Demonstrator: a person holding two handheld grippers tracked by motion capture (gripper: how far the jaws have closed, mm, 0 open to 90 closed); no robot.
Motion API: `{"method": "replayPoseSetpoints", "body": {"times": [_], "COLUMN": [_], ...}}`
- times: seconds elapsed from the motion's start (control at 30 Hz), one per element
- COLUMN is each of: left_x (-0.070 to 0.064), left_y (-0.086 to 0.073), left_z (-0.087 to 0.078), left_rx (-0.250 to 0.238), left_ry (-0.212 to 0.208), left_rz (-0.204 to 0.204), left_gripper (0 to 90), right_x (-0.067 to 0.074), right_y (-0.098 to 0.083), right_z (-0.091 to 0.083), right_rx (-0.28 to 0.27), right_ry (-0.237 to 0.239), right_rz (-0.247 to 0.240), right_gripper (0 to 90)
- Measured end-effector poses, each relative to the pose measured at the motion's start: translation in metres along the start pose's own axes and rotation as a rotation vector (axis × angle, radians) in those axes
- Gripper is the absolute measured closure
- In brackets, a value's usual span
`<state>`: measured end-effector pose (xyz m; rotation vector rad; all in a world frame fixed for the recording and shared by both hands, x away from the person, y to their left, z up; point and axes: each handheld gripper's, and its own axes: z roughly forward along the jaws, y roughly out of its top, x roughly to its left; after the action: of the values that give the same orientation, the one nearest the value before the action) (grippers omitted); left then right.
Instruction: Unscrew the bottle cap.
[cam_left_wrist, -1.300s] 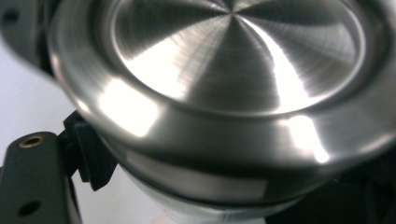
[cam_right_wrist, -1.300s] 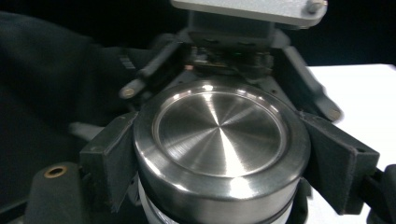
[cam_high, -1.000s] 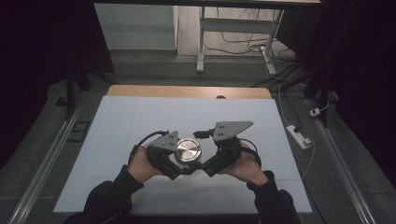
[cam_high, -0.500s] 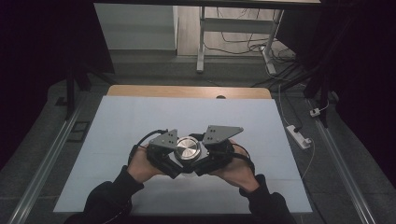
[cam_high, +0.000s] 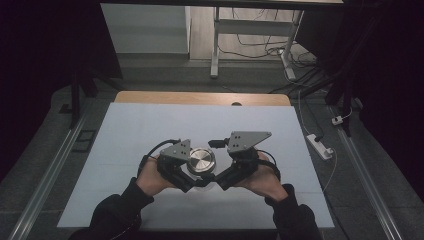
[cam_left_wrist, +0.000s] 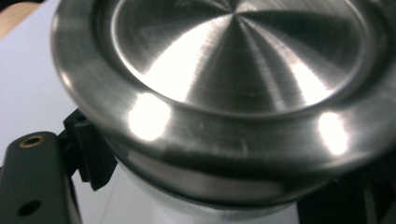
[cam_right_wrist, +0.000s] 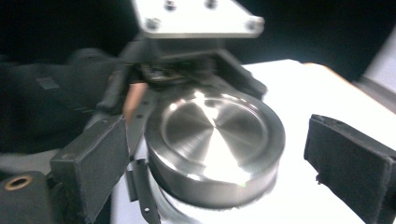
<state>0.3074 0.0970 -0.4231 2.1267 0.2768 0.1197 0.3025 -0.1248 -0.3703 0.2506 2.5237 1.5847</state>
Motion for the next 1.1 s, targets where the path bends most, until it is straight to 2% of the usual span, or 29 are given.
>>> {"method": "replayPoseSetpoints", "body": {"times": [0.1, 0.13, 0.2, 0.3, 0.4, 0.47, 0.53, 0.77, 0.97, 1.1], "left_x": [0.002, 0.002, 0.001, -0.002, -0.004, -0.004, -0.003, -0.001, 0.000, 0.000], "left_y": [-0.001, -0.002, -0.001, 0.002, 0.003, 0.003, 0.002, -0.001, -0.003, -0.004], "left_z": [0.000, 0.000, 0.001, 0.002, 0.003, 0.003, 0.003, 0.004, 0.011, 0.012], "left_rx": [0.017, 0.019, 0.025, 0.032, 0.043, 0.048, 0.043, 0.050, 0.085, 0.085], "left_ry": [0.048, 0.053, 0.056, 0.060, 0.054, 0.037, 0.013, 0.012, 0.017, 0.016], "left_rz": [-0.024, -0.026, -0.018, -0.008, 0.008, 0.019, 0.025, 0.028, 0.035, 0.034], "left_gripper": [15.7, 15.7, 15.7, 15.7, 15.7, 15.7, 15.7, 15.7, 15.7, 15.7], "right_x": [0.002, 0.003, 0.004, 0.007, 0.011, 0.013, 0.014, 0.006, 0.005, 0.005], "right_y": [0.000, 0.000, -0.001, -0.002, -0.002, -0.001, -0.001, -0.003, -0.004, -0.004], "right_z": [0.005, 0.008, 0.013, 0.018, 0.021, 0.021, 0.020, 0.018, 0.017, 0.017], "right_rx": [0.019, 0.028, 0.044, 0.049, 0.049, 0.055, 0.063, 0.031, 0.020, 0.015], "right_ry": [-0.081, -0.111, -0.135, -0.138, -0.133, -0.136, -0.122, -0.070, -0.079, -0.083], "right_rz": [0.026, 0.026, 0.033, 0.046, 0.037, 0.011, 0.004, 0.068, 0.070, 0.073], "right_gripper": [7.7, 8.3, 9.6, 12.1, 17.2, 17.7, 17.8, 17.9, 17.9, 18.0]}}
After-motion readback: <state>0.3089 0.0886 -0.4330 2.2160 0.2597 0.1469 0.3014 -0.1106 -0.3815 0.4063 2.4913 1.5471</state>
